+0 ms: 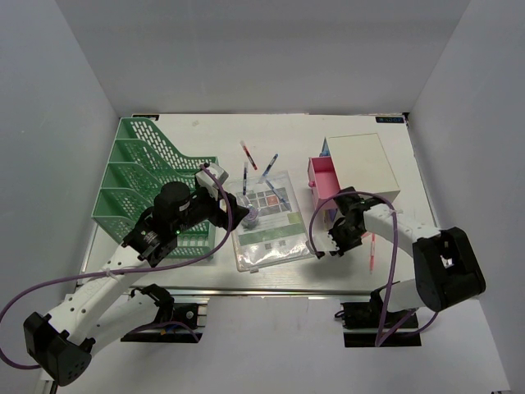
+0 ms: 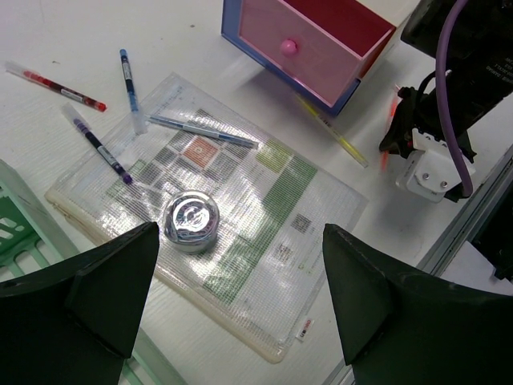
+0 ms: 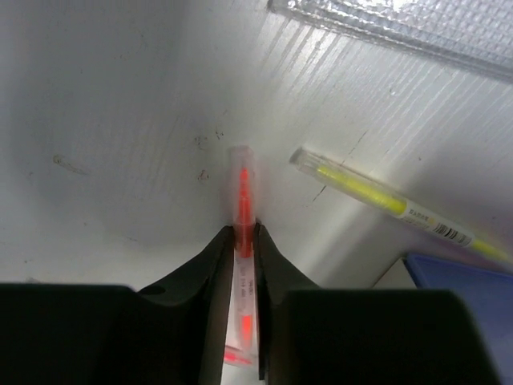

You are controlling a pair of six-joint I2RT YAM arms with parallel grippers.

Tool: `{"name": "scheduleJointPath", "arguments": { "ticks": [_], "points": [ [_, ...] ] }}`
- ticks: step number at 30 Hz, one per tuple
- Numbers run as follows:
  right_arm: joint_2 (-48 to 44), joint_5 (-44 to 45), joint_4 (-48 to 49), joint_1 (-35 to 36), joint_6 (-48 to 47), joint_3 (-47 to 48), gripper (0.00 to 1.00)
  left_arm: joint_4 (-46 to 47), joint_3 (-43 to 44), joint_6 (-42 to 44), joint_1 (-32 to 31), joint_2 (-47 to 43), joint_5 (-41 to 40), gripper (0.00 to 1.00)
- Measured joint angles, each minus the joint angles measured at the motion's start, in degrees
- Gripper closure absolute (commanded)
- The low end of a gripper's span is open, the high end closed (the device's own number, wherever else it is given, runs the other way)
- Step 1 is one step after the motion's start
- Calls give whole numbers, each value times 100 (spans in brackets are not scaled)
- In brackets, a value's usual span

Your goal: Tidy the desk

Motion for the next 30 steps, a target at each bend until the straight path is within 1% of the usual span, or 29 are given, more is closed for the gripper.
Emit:
{"name": "scheduleJointPath", "arguments": {
  "ticks": [2,3,6,9,13,16,18,24,30],
  "points": [
    [-35,-4,0,2,120,-20,89,0,0,0,0,0,-17,7],
    [-42,-7,2,2,192,-20,95,0,0,0,0,0,-26,7],
    [-96,-92,-28,0,400,-35,100,0,0,0,0,0,-55,7],
    [-256,-315,-177,0,623,-116,100,2,-4,0,0,0,-79,7],
    [-787,-715,-570,0,946,-98,100,2,-11,0,0,2,-83,7],
    [-1084,-1086,-874,0,1300,413,100,2,-11,2,0,2,-83,7],
    [-1198,-1329,-879,0,1556,850,100,2,-13,4,0,2,-83,7],
    [-1373,-2201,-479,-4,2559,1738,100,26,-96,22,0,2,-109,7],
    [-1019,-2957,140,-4,4046,2544,100,46,-96,39,0,4,-120,7]
  ]
}}
